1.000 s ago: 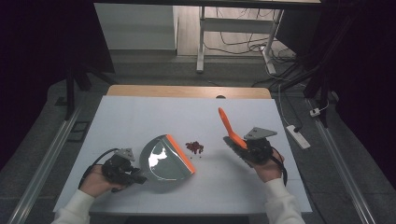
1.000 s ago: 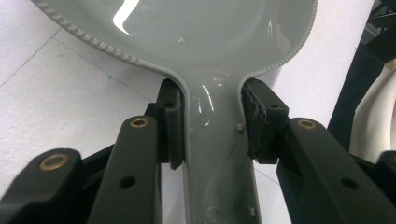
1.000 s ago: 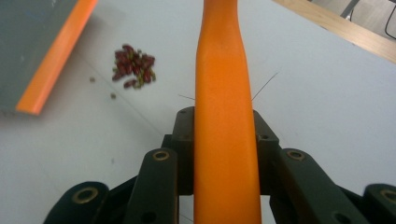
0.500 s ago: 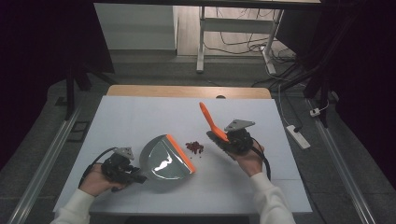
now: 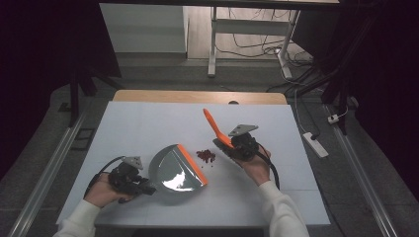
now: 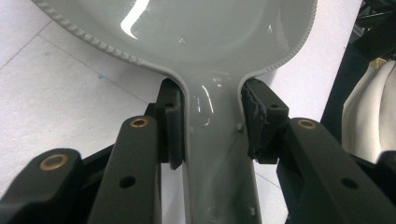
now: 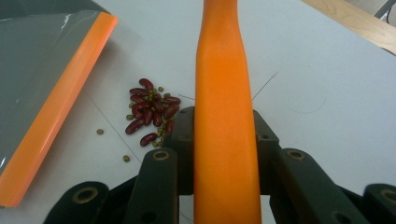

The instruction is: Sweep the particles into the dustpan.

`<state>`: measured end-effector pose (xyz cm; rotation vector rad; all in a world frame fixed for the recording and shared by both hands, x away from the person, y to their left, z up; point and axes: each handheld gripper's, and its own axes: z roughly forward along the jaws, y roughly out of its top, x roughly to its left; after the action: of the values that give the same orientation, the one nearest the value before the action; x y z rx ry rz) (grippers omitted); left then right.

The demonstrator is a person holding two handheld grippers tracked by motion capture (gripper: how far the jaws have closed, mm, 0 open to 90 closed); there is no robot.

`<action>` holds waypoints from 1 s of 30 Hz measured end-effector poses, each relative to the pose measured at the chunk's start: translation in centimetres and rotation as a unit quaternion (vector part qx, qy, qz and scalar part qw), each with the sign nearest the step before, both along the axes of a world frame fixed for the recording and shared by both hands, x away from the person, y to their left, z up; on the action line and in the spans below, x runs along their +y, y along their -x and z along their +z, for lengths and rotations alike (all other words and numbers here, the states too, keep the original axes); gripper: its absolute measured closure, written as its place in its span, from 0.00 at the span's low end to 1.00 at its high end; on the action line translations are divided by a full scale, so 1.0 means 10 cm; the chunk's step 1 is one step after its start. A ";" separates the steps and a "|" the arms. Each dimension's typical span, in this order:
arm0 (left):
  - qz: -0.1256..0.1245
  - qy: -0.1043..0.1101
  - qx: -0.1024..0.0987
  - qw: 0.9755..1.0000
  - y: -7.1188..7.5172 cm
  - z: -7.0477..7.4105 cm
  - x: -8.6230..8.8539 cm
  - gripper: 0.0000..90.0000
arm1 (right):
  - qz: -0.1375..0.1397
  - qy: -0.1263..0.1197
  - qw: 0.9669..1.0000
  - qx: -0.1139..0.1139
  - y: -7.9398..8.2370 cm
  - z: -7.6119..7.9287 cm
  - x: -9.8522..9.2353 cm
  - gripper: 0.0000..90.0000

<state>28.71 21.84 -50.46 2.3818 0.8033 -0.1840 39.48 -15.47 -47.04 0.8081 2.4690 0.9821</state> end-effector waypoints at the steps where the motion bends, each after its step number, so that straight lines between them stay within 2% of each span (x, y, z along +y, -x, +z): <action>1: 0.000 0.000 0.001 1.000 0.00 0.00 0.00 0.69 | 0.000 0.000 1.000 0.000 -0.01 -0.01 0.01 0.78; 5: -0.002 -0.001 0.004 1.000 -0.02 0.00 -0.02 0.69 | 0.002 -0.004 1.000 0.004 -0.03 -0.02 0.04 0.78; 16: -0.016 -0.006 0.016 1.000 -0.11 -0.04 -0.08 0.69 | 0.002 0.008 1.000 0.009 -0.13 -0.06 0.16 0.78; 30: -0.012 -0.005 0.021 1.000 -0.13 -0.05 -0.07 0.69 | 0.005 0.023 1.000 0.019 -0.23 -0.13 0.32 0.78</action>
<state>30.03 21.15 -50.95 2.4055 0.7968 -0.2425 41.76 -12.30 -48.33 0.8074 2.5197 0.9182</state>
